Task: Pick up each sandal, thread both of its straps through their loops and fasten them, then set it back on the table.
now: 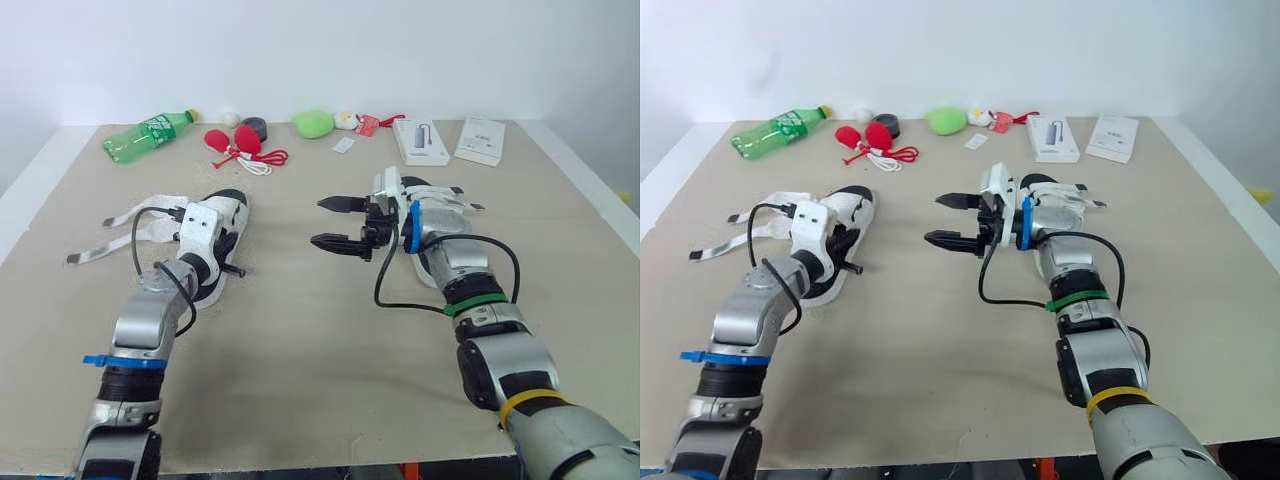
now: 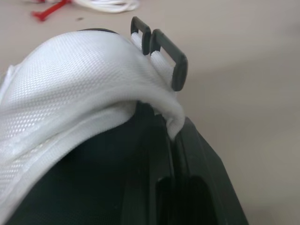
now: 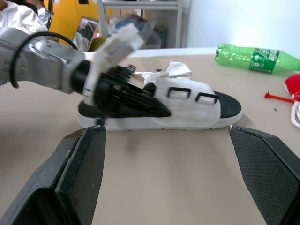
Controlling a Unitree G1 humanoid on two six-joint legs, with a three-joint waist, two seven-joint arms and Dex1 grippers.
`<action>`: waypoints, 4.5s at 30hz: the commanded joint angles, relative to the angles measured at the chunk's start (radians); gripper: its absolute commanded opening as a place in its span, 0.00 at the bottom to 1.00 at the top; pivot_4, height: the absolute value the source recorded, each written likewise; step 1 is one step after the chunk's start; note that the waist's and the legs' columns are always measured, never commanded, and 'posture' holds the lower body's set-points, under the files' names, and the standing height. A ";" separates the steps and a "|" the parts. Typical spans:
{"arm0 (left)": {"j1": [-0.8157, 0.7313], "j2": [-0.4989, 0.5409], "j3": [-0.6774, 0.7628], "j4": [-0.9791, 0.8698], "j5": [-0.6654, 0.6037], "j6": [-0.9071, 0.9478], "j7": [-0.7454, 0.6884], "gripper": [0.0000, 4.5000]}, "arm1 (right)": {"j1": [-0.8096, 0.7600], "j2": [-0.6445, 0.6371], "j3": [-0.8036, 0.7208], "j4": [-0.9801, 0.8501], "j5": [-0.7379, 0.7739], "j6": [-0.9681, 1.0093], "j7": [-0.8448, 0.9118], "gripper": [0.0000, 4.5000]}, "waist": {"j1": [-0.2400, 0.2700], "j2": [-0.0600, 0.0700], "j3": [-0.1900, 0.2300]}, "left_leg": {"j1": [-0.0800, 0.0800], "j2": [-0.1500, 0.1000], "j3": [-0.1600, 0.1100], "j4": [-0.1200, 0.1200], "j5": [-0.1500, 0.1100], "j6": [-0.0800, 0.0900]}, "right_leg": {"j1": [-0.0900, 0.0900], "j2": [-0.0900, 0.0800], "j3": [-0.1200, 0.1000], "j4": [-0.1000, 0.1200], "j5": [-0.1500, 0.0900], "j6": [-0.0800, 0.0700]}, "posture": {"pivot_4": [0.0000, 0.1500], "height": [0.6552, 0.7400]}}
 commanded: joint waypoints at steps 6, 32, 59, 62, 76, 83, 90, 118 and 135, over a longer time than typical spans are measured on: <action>0.192 0.240 -0.160 -0.211 0.001 -0.488 -0.479 0.01 | 0.154 -0.091 -0.012 -0.295 0.061 0.093 0.050 1.00 | 0.006 0.000 0.001 | -0.002 0.000 0.001 -0.004 -0.001 -0.002 | -0.004 -0.001 0.000 -0.001 -0.001 -0.005 | 1.00 1.00; 0.095 0.256 -0.266 -0.007 0.049 -0.914 -0.718 0.01 | 0.303 -0.215 -0.020 -0.447 0.102 0.153 0.045 1.00 | 0.004 0.000 0.001 | -0.001 0.001 0.002 -0.003 0.001 0.000 | -0.004 0.000 0.001 0.000 -0.004 0.000 | 1.00 1.00; 0.286 0.454 -0.002 -0.325 -0.370 -0.229 -0.694 0.37 | 0.333 -0.275 0.035 -0.432 0.073 0.066 0.189 0.81 | 0.000 -0.001 0.001 | 0.001 0.002 0.002 -0.001 0.001 0.001 | -0.002 0.001 0.001 0.001 -0.004 0.000 | 1.00 1.00; 0.267 0.480 0.072 -0.303 -0.496 -0.074 -0.675 0.37 | 0.346 -0.280 0.060 -0.456 0.062 0.066 0.192 0.53 | 0.000 0.000 0.001 | 0.001 0.003 0.002 -0.001 0.001 0.001 | -0.003 0.001 0.001 0.002 -0.006 -0.005 | 1.00 1.00; -0.051 0.230 0.100 -0.022 -0.564 0.222 -0.300 0.37 | 0.391 -0.223 0.202 -0.588 -0.047 0.128 0.047 0.01 | 0.001 -0.001 0.001 | 0.000 0.003 0.001 0.003 0.001 0.001 | -0.002 0.002 0.000 0.003 -0.002 0.000 | 1.00 1.00; -0.134 0.150 0.138 0.125 -0.590 0.334 -0.227 0.43 | 0.379 -0.235 0.232 -0.574 -0.096 0.093 0.033 0.00 | 0.001 -0.002 0.001 | 0.000 0.002 0.000 0.004 0.001 0.001 | -0.001 0.002 -0.001 0.004 -0.002 0.001 | 1.00 1.00; -0.237 0.107 0.148 0.286 -0.608 0.472 -0.191 0.96 | 0.370 -0.236 0.228 -0.575 -0.097 0.086 0.029 0.00 | 0.001 -0.002 0.001 | 0.001 0.002 -0.001 0.007 0.001 0.000 | 0.000 0.002 -0.001 0.005 -0.001 0.002 | 1.00 1.00; -0.710 -0.116 0.229 1.213 -0.408 0.237 -0.236 0.66 | 0.384 -0.256 0.215 -0.605 -0.086 0.080 0.008 0.00 | 0.001 -0.002 0.001 | 0.000 0.000 -0.002 0.008 0.002 -0.001 | 0.002 0.001 -0.002 0.004 -0.001 0.003 | 1.00 1.00; -0.539 -0.087 -0.038 0.763 -0.077 -0.443 -0.545 0.01 | 0.389 -0.261 0.216 -0.590 -0.088 0.052 0.011 0.00 | 0.003 -0.002 0.001 | -0.001 0.000 -0.002 0.004 0.002 -0.003 | 0.001 0.001 -0.002 0.002 -0.001 0.003 | 1.00 1.00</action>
